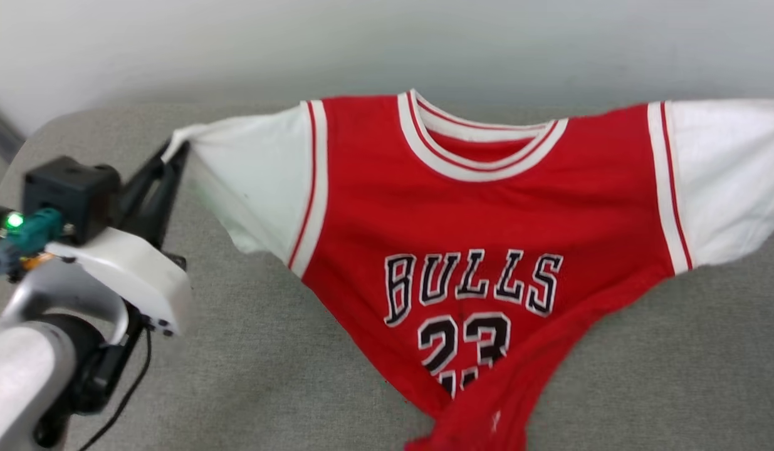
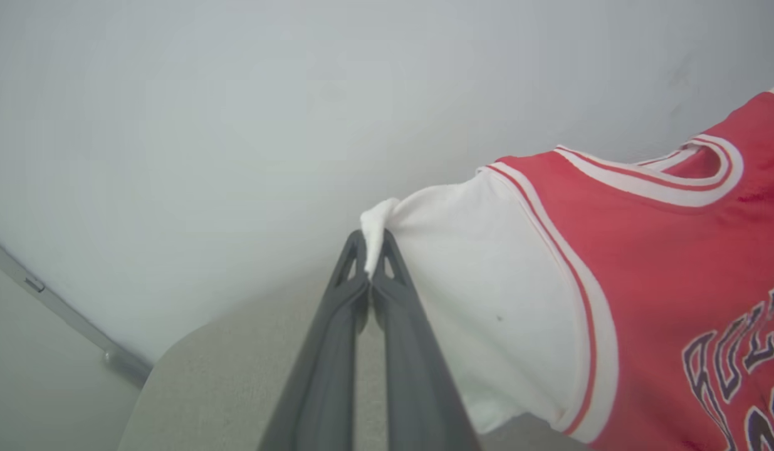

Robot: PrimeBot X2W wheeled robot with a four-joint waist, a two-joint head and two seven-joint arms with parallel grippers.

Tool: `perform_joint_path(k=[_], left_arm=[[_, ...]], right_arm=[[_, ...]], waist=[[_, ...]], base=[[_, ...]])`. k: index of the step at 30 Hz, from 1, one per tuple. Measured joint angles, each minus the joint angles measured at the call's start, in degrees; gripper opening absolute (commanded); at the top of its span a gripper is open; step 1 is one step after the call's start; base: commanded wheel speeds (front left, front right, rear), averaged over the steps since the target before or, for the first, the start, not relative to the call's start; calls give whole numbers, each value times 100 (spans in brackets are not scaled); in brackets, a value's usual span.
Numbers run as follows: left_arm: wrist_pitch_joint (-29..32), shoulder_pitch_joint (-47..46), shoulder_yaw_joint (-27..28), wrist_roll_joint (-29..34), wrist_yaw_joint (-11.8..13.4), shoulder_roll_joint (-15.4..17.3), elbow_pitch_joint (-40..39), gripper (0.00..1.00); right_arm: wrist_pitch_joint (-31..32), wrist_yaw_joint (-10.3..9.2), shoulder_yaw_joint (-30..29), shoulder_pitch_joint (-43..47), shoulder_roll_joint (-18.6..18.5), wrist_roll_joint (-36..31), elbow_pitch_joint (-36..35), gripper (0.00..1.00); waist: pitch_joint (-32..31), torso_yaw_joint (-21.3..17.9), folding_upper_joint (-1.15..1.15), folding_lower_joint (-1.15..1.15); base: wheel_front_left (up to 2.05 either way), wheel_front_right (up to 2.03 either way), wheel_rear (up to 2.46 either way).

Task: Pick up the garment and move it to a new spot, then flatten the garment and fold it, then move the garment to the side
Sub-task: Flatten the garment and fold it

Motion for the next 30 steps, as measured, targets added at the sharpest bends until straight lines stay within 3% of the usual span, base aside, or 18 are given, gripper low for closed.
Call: perform_joint_path(k=[8, 15, 22, 30], left_arm=[[-276, -276, 626, -15, 62, 375, -335, 0], [-292, -1060, 956, -63, -181, 480, -318, 0], [-120, -2083, 1102, -343, -630, 297, 274, 0], [111, -3988, 842, -32, -1424, -85, 1605, 0]], right_arm=[[-232, -1, -256, -434, -22, 24, -700, 0], [-452, 0, -230, -1066, -326, -138, -853, 0], [-692, 0, 36, -1817, -566, -169, -519, 0], [-1046, 0, 315, -3342, -203, -9, 486, 0]], waist=[[-302, -224, 0, 0], [-253, -330, 0, 0], [66, -413, 0, 0], [867, -540, 0, 0]], base=[[0, 0, 0], [0, 0, 0], [0, 0, 0], [0, 0, 0]])
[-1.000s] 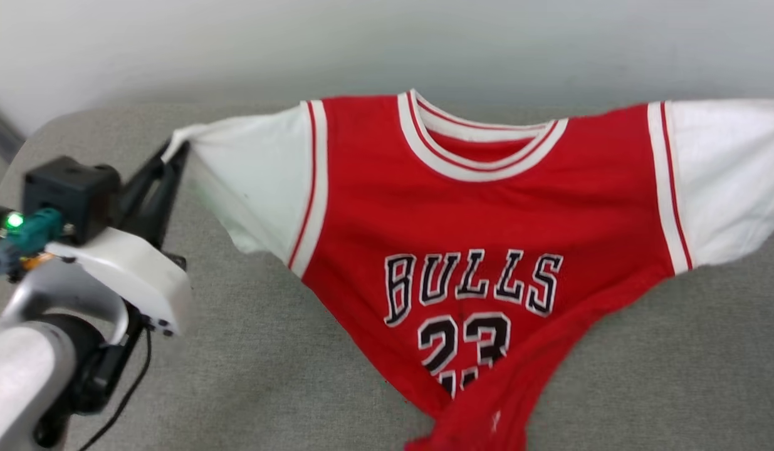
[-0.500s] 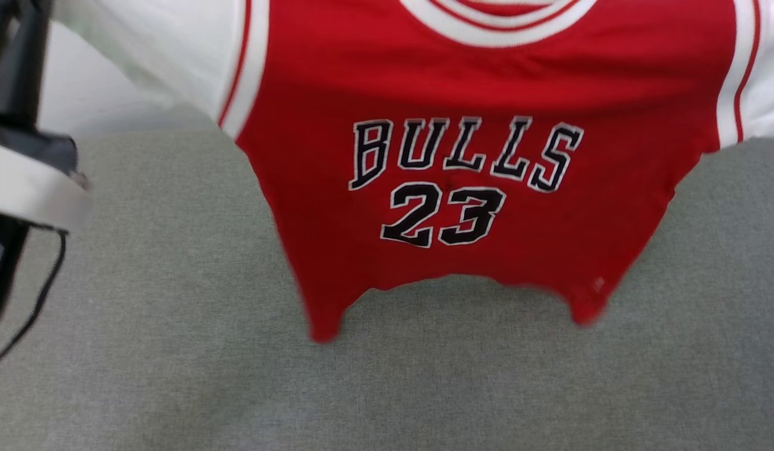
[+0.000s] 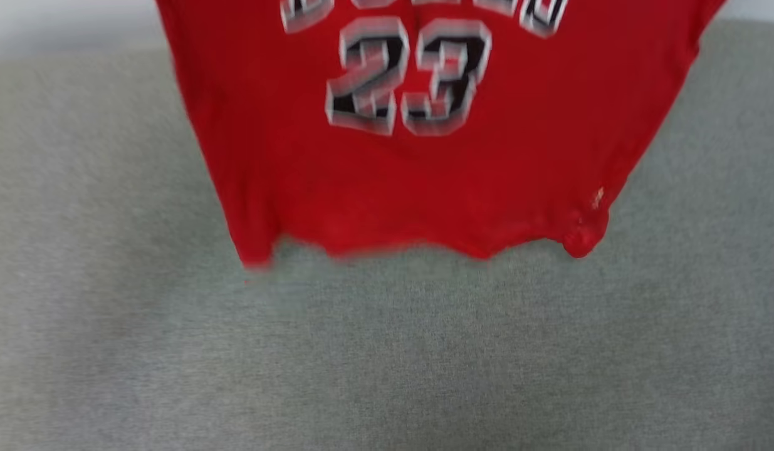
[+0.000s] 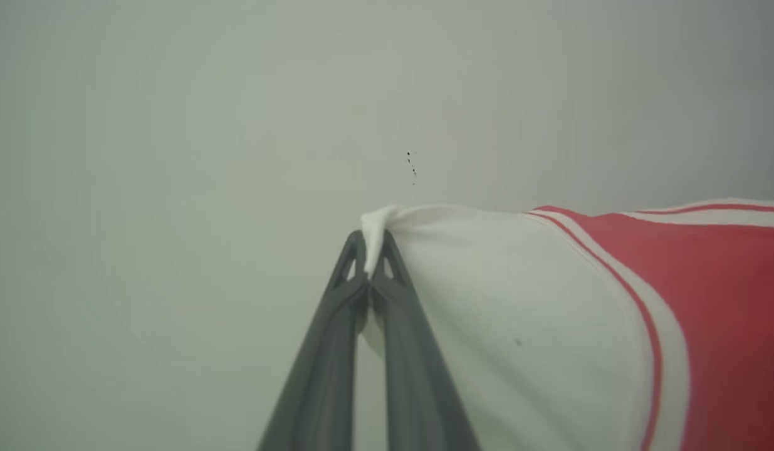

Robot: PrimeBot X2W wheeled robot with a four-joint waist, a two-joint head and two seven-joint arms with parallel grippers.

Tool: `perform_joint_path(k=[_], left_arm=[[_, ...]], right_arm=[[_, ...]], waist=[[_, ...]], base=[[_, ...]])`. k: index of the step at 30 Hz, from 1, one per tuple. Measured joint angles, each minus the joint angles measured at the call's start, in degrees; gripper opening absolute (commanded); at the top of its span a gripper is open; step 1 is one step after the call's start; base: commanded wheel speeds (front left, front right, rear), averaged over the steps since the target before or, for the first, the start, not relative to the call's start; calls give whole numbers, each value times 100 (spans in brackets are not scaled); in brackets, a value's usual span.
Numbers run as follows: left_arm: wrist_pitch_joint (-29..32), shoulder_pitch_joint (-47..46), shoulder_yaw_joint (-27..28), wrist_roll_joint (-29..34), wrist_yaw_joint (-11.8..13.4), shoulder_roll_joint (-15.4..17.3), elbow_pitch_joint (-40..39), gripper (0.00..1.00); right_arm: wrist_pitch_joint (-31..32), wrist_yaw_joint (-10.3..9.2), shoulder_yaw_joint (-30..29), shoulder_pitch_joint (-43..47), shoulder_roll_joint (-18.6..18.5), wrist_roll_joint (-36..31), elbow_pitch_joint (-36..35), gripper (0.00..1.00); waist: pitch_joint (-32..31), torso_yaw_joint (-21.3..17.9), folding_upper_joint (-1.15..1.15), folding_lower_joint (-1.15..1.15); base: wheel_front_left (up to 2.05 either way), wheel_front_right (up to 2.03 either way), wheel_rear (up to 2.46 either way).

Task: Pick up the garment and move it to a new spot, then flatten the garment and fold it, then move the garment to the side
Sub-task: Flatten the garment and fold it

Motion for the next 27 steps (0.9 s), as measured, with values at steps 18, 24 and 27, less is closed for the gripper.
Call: perform_joint_path(k=[18, 24, 27], left_arm=[[-1246, -3946, -434, 1109, -916, -1551, 3739, 0], [-1714, -3830, -580, 1077, -1082, -1886, 4418, 0], [-1872, -3387, -688, 1018, -1155, -1998, 4673, 0]], right_arm=[[-1973, 1, 602, -3493, 577, -1610, 2940, 0], [-2521, 0, 691, -3559, 837, -1778, 3591, 0], [-2714, 0, 938, -3250, 943, -1790, 3882, 0]], waist=[[2266, -56, 0, 1], [2488, 121, 0, 1], [2462, 155, 0, 1]], base=[[0, 0, 0], [0, 0, 0], [0, 0, 0]])
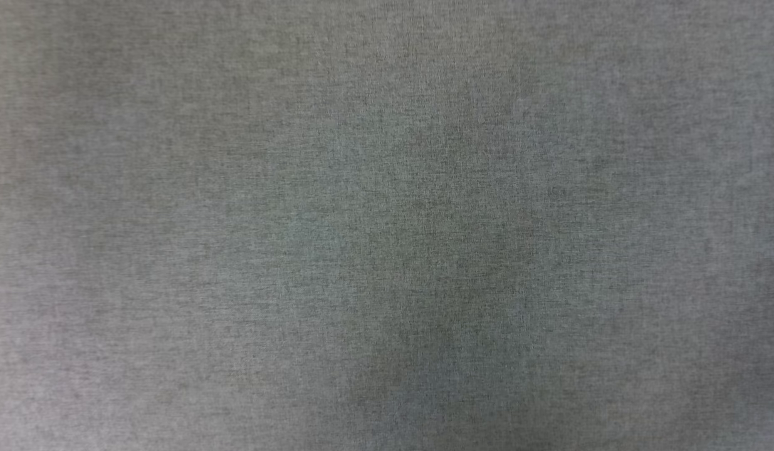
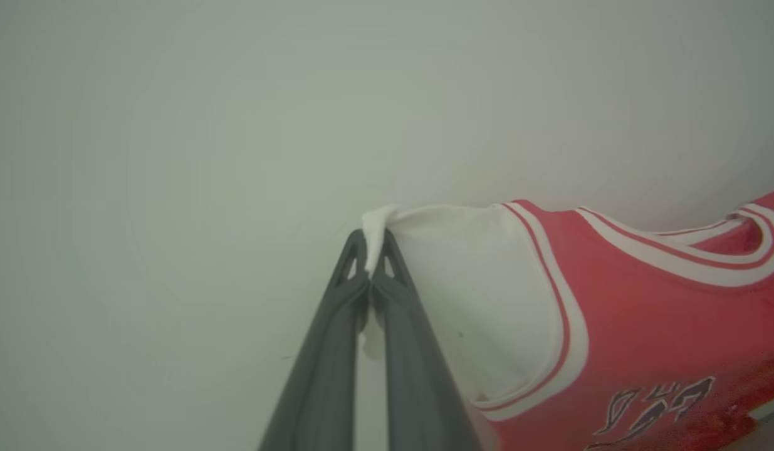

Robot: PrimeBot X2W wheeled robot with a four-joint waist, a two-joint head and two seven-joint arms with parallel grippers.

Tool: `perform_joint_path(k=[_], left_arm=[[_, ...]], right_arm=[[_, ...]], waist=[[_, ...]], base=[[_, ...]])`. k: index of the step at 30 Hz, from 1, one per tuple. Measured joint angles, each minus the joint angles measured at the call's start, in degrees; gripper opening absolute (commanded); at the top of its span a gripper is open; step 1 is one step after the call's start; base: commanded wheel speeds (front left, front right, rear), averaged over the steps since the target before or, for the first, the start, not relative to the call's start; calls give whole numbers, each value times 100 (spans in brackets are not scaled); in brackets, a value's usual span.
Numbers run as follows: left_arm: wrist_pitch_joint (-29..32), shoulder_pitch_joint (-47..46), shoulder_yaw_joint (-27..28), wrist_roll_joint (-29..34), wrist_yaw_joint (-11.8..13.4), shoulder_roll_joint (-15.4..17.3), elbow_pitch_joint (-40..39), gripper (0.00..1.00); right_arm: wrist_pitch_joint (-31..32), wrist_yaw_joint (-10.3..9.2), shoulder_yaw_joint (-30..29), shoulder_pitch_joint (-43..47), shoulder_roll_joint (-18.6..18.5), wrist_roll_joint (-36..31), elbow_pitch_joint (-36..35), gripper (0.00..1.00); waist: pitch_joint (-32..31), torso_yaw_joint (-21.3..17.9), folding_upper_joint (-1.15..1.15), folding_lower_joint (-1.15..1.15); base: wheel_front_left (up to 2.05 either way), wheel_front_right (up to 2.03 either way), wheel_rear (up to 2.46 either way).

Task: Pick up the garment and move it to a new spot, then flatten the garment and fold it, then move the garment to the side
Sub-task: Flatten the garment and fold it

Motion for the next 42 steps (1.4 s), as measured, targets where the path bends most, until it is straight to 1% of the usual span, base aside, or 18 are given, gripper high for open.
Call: perform_joint_path(k=[4, 7, 11, 14, 15, 17, 20, 23, 27, 29, 32, 35, 39, 42], left_arm=[[-190, 729, -186, -99, -79, -197, 222, 0], [-281, 1365, -331, -230, -197, -287, 303, 0], [-359, 2380, -572, -393, -304, -296, 292, 0], [-492, 3136, -703, -476, -316, -248, 183, 0], [-541, 3387, -750, -476, -296, -244, 133, 0], [-579, 3929, -844, -534, -252, -281, 32, 0], [-592, 4661, -977, -575, -108, -264, -227, 0], [-573, 5326, -1035, -639, 63, -104, -523, 0], [-415, 6326, -1183, -838, 209, 27, -942, 0], [-366, 6715, -1220, -893, 291, 172, -1118, 0], [-292, 7213, -1295, -932, 449, 361, -1383, 0], [-187, 7647, -1333, -1013, 594, 543, -1688, 0], [4, 8105, -1304, -1213, 667, 920, -2106, 0], [133, 8507, -1317, -1386, 697, 1155, -2431, 0]], right_arm=[[-213, 0, 249, 477, 70, 112, 281, 0], [-342, 0, 397, 940, 69, 265, 372, 0], [-432, 0, 550, 1792, 35, 568, 374, 0], [-443, 0, 870, 2591, -14, 903, 160, 0], [-444, 0, 994, 2870, -67, 1031, 25, 0], [-400, 0, 1250, 3466, -304, 1305, -285, 0], [-311, 0, 1401, 4403, -675, 1729, -760, 0], [-241, 0, 1538, 5240, -1039, 1991, -1254, 0], [-176, 0, 1394, 6145, -1368, 2227, -1686, 0], [-89, 0, 1287, 6509, -1456, 2270, -1819, 0], [12, 1, 1252, 7021, -1630, 2145, -2033, 0], [142, 1, 1110, 7479, -1684, 2171, -2196, 0], [447, 2, 1048, 8170, -1814, 2314, -2530, 0], [650, 2, 856, 8583, -1944, 2339, -2729, 0]], waist=[[-155, 32, 0, 0], [-317, 62, 0, -1], [-599, 88, 0, -1], [-862, 107, 0, -1], [-958, 118, 0, -1], [-1162, 146, 0, -1], [-1484, 191, 0, -2], [-1801, 228, 0, -2], [-2179, 268, 0, -3], [-2347, 277, 0, -3], [-2572, 282, 0, -3], [-2777, 283, 0, -3], [-3014, 284, 0, -3], [-3157, 261, 0, -3]], base=[[0, 0, 0], [0, 0, 0], [0, 0, 0], [0, 0, 0], [0, 0, 0], [0, 0, 0], [0, 0, 0], [0, 0, 0], [0, 0, 0], [0, 0, 0], [0, 0, 0], [0, 0, 0], [0, 0, 0], [0, 0, 0]])
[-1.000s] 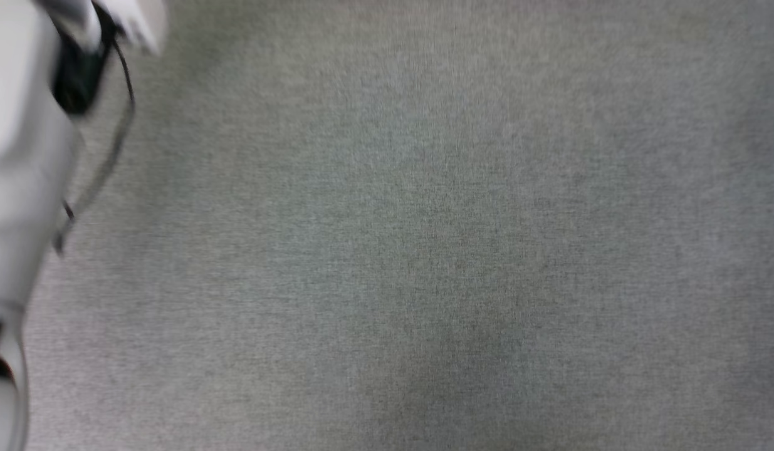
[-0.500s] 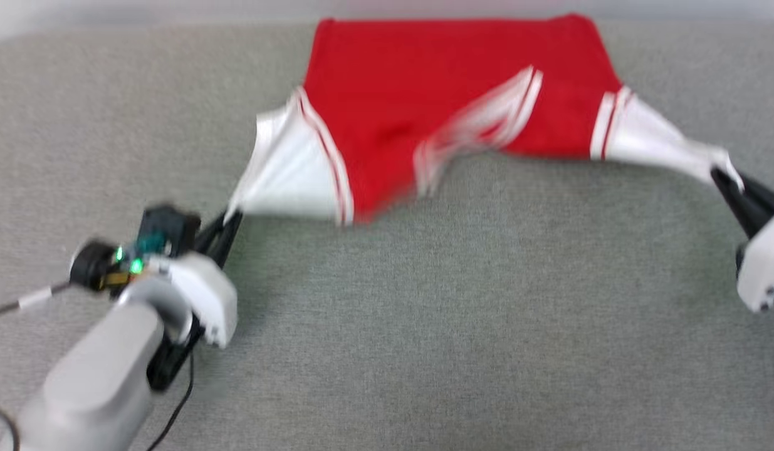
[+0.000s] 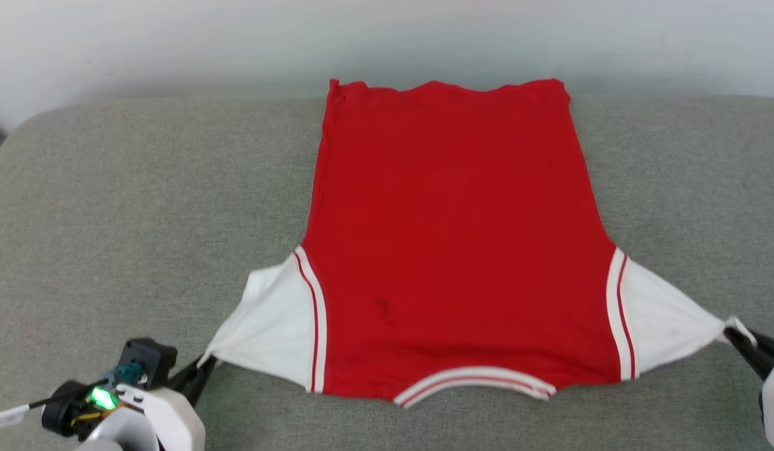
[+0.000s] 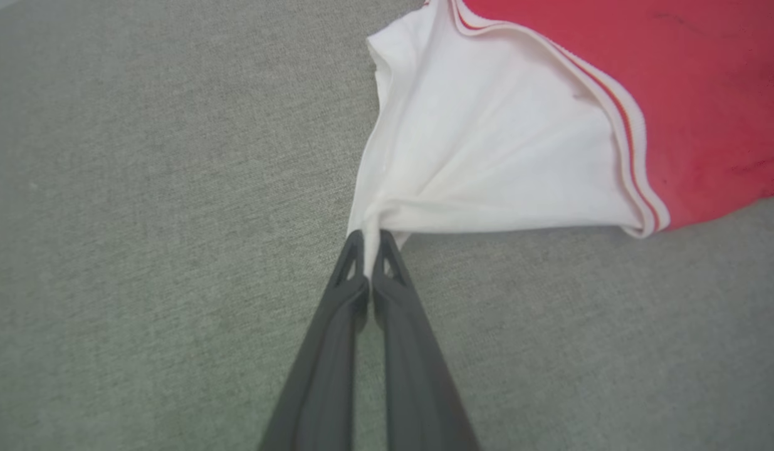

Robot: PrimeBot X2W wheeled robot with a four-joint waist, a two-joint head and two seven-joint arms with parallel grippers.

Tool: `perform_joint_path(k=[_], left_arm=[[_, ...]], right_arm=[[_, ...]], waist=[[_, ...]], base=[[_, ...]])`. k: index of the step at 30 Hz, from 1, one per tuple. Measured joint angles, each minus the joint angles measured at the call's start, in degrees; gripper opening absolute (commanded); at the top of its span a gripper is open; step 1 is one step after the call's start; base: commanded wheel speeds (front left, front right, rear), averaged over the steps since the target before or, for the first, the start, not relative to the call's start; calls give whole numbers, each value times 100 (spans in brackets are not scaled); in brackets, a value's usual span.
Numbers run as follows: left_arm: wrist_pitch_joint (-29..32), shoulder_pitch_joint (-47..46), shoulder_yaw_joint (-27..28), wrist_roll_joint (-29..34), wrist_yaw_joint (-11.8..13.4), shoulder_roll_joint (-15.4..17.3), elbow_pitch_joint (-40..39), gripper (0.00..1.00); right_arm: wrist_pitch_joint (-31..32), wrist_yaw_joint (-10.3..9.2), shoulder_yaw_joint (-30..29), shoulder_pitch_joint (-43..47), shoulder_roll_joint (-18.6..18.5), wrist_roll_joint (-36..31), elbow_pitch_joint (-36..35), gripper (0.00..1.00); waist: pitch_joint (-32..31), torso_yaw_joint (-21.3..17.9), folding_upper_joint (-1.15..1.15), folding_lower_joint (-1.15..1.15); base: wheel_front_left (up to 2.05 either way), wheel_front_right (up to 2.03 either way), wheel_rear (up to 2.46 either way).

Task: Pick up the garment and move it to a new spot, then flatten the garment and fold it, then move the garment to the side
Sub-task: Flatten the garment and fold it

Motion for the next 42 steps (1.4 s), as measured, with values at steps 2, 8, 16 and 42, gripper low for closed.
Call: perform_joint_path(k=[2, 8, 16, 42], left_arm=[[75, 245, -12, -111, 34, 100, -219, 0], [182, 738, -11, -403, 147, 268, -617, 0], [197, 941, -153, -495, 46, 181, -739, 0], [1141, 232, 29, -275, 245, 824, -4027, 0]], right_arm=[[175, 0, -176, 296, -9, 97, -85, 0], [537, -1, -385, 1149, -100, 131, -576, 0], [867, 0, -778, 1717, 133, 258, -824, 100], [5104, -3, -2789, -2698, 1454, -412, -817, 100]], waist=[[-74, -23, 0, 0], [-213, -56, 0, 0], [-235, -23, 0, 1], [1463, 1049, 0, 3]], base=[[0, 0, 0], [0, 0, 0], [0, 0, 0], [0, 0, 0]])
